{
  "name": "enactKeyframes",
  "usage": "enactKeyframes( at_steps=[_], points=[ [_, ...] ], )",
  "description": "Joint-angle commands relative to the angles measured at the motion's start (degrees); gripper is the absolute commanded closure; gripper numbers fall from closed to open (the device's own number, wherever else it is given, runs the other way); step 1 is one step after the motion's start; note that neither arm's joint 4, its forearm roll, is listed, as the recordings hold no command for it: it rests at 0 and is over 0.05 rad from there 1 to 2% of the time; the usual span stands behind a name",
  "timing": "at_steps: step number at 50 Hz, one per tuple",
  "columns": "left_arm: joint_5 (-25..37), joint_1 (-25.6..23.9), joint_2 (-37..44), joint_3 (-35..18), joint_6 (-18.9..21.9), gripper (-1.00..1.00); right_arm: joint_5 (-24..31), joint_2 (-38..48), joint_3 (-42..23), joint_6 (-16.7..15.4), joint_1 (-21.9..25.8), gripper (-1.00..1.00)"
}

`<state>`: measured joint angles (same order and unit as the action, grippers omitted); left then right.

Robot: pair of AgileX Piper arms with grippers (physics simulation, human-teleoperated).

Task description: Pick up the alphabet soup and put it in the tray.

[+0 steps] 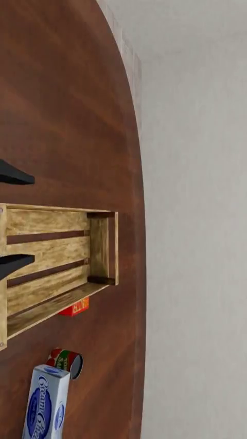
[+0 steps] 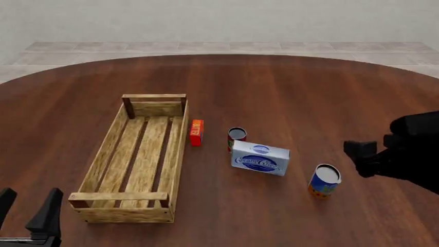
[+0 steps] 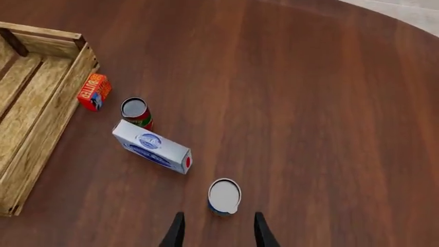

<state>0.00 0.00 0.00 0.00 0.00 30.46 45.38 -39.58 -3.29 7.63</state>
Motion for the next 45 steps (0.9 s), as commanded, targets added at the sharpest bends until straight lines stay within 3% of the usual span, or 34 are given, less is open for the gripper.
enactKeyframes(
  at_steps=[1,27,45],
  points=[
    [0.0,0.0,0.0,0.0,0.0,-1.0,1.9,3.1,0.8,0.9,0.5,-1.0],
    [0.0,0.0,0.0,0.0,0.0,-1.0,-1.9,9.7,4.1,0.9,0.4,-1.0],
    [0.0,0.0,0.0,0.0,0.0,-1.0,-9.8,18.5,5.0,0.4,-0.3,-1.0]
  ],
)
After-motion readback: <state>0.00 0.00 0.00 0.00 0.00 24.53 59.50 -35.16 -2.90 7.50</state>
